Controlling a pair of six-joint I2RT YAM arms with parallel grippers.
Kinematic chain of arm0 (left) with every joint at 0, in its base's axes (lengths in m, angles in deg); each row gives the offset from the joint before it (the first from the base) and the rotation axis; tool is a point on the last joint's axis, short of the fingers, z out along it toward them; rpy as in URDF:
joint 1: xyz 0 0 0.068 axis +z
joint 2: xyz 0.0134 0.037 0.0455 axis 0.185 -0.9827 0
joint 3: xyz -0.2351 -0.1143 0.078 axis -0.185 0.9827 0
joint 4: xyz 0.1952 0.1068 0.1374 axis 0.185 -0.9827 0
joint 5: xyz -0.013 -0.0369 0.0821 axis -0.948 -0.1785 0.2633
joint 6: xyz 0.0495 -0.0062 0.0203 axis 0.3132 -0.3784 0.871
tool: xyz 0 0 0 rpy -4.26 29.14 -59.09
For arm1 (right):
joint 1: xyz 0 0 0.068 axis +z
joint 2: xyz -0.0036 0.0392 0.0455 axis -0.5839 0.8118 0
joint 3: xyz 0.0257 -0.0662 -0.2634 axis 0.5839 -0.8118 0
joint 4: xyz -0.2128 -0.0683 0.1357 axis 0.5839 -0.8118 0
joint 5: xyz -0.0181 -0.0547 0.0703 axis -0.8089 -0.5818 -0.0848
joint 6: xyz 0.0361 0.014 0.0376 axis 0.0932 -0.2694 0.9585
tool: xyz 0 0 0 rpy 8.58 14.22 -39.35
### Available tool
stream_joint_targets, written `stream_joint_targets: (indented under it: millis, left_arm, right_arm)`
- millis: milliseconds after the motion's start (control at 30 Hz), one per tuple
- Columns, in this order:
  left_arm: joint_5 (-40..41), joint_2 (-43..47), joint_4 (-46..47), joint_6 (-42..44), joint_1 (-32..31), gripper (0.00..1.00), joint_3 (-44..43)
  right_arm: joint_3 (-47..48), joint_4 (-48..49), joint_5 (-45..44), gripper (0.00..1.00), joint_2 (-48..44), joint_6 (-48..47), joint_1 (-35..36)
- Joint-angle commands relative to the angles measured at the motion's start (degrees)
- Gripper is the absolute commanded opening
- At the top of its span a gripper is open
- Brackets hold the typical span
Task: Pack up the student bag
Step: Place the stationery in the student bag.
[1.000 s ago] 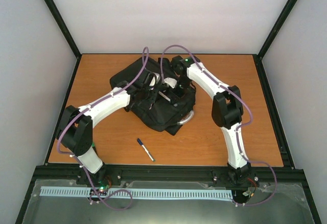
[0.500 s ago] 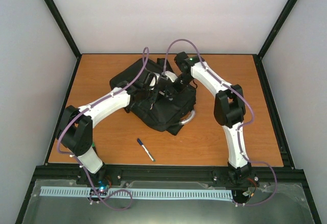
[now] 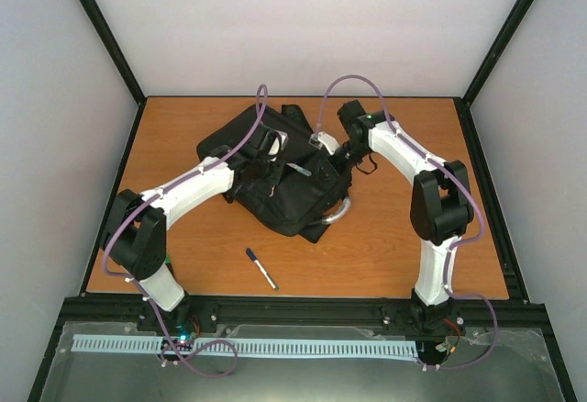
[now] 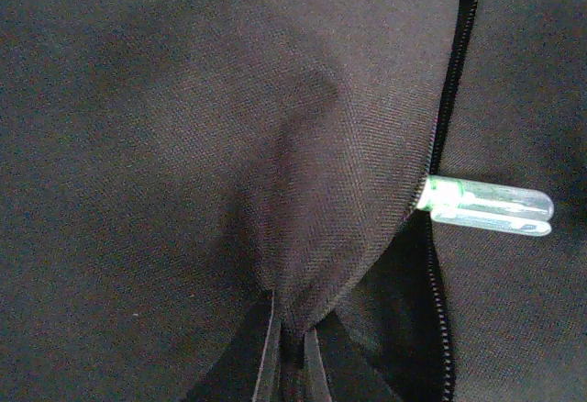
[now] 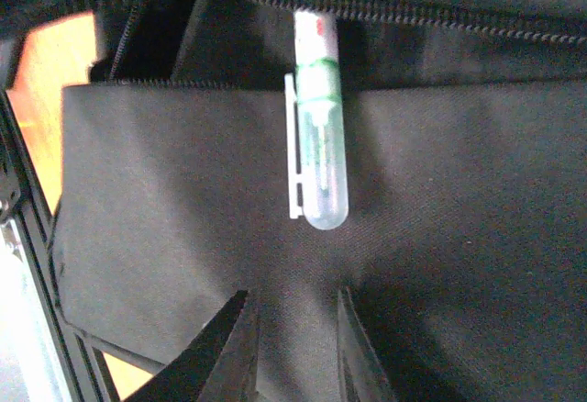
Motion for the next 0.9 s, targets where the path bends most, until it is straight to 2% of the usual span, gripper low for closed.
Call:
stream_joint_targets:
  millis: [0,100,200,867]
  left_arm:
    - [-2.46,2.05,2.58,0.65,-0.59,0.01,-0.93]
    - [-2.7,2.0,2.47,0.65,-0.59,0.01,-0.94]
    - [-2.64,2.03,2.51,0.65,-0.58,0.01,-0.94]
    - [-2.31,1.63,2.47,0.72,-0.58,0.02,-1.03]
  right_arm:
    - [-2.4,3.95,0.76,0.21,-0.71,-0.71,0.3]
    - [-1.79,4.14,2.09,0.15,0.51,-0.19,0.37]
    - [-0.6,3.96,3.31,0.12,2.09,0.33,0.33]
    - [14.79,3.63,6.92,0.1,13.94,5.0,3.19]
